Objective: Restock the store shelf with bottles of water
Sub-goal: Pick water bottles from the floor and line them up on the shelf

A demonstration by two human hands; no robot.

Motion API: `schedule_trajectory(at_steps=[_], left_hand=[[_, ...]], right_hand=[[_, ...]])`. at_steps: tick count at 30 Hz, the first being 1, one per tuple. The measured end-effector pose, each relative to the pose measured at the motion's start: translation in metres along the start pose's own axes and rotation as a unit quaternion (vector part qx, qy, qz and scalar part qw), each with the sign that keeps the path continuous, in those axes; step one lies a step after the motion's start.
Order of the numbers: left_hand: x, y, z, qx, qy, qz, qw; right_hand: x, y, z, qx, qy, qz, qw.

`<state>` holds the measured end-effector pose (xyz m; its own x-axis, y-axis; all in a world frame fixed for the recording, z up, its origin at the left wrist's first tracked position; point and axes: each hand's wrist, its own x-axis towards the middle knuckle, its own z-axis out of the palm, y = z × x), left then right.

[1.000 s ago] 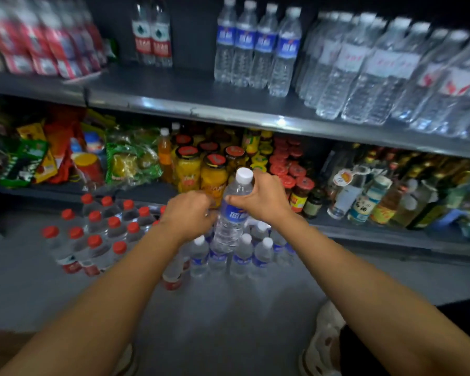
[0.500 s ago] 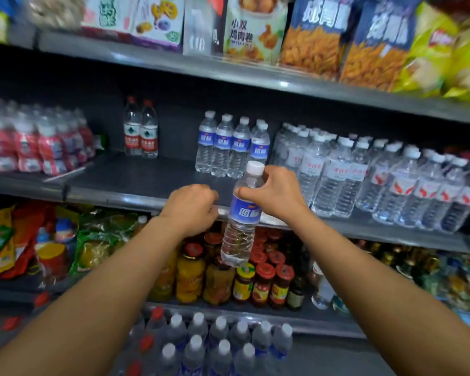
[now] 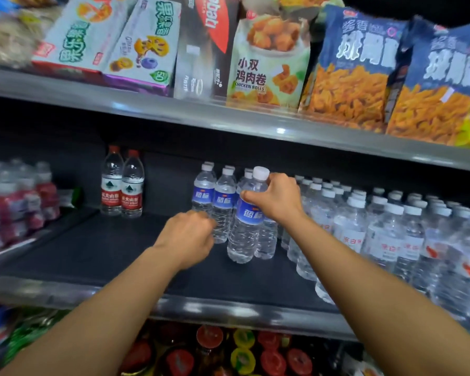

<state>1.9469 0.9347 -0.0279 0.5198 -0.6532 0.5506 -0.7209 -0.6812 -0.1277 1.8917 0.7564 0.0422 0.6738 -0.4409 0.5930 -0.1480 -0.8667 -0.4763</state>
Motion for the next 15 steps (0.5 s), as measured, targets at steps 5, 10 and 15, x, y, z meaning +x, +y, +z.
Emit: schedule_trajectory(at_steps=[5, 10, 15], left_hand=[[0.02, -0.014, 0.029, -0.024, -0.008, 0.01, 1.0], [0.035, -0.022, 0.053, -0.045, -0.027, 0.009, 0.999], [0.043, -0.024, 0.065, -0.056, -0.029, 0.017, 0.998]], right_hand=[[0.035, 0.014, 0.04, -0.028, -0.012, 0.02, 0.999], [0.054, 0.02, 0.062, -0.063, -0.032, 0.03, 0.997], [0.069, 0.024, 0.068, -0.092, -0.046, 0.04, 0.994]])
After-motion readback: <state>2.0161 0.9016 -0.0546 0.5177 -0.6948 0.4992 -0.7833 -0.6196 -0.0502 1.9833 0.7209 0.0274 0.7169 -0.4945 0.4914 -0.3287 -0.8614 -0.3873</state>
